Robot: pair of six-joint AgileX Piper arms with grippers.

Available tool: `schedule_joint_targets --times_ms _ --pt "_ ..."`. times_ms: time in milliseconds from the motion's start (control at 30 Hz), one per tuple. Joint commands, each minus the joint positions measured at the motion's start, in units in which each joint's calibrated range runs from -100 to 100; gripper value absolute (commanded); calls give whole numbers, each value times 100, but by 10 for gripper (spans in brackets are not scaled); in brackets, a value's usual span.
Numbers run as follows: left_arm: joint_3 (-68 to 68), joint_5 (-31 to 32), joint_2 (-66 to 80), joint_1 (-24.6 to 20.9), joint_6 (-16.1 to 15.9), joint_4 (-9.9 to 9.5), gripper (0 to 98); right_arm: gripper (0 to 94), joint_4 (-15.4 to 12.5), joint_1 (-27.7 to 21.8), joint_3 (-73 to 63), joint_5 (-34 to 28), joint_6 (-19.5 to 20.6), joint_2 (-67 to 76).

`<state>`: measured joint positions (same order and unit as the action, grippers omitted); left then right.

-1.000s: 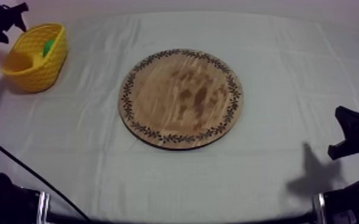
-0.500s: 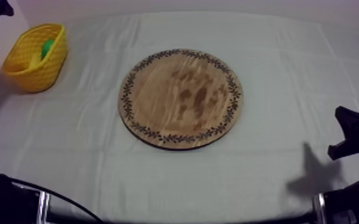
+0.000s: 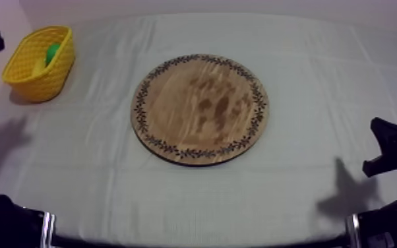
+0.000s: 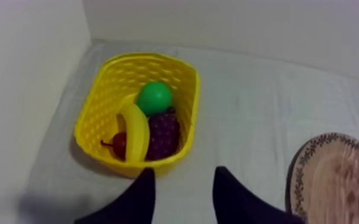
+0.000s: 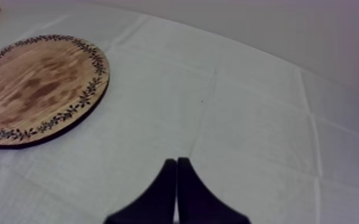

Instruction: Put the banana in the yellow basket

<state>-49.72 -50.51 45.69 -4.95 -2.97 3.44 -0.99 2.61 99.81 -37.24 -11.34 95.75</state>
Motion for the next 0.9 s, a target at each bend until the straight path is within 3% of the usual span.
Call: schedule_joint_targets --times_ms 0,567,867 --pt "-905 37 1048 26 -30 1 355 3 -1 -1 -3 -2 -1 0" --pt "-3789 196 4305 130 -270 -105 284 3 -1 -1 -3 -2 2 0" --pt "-4451 327 5238 44 -326 -122 260 3 -1 -1 -3 -2 0 0"
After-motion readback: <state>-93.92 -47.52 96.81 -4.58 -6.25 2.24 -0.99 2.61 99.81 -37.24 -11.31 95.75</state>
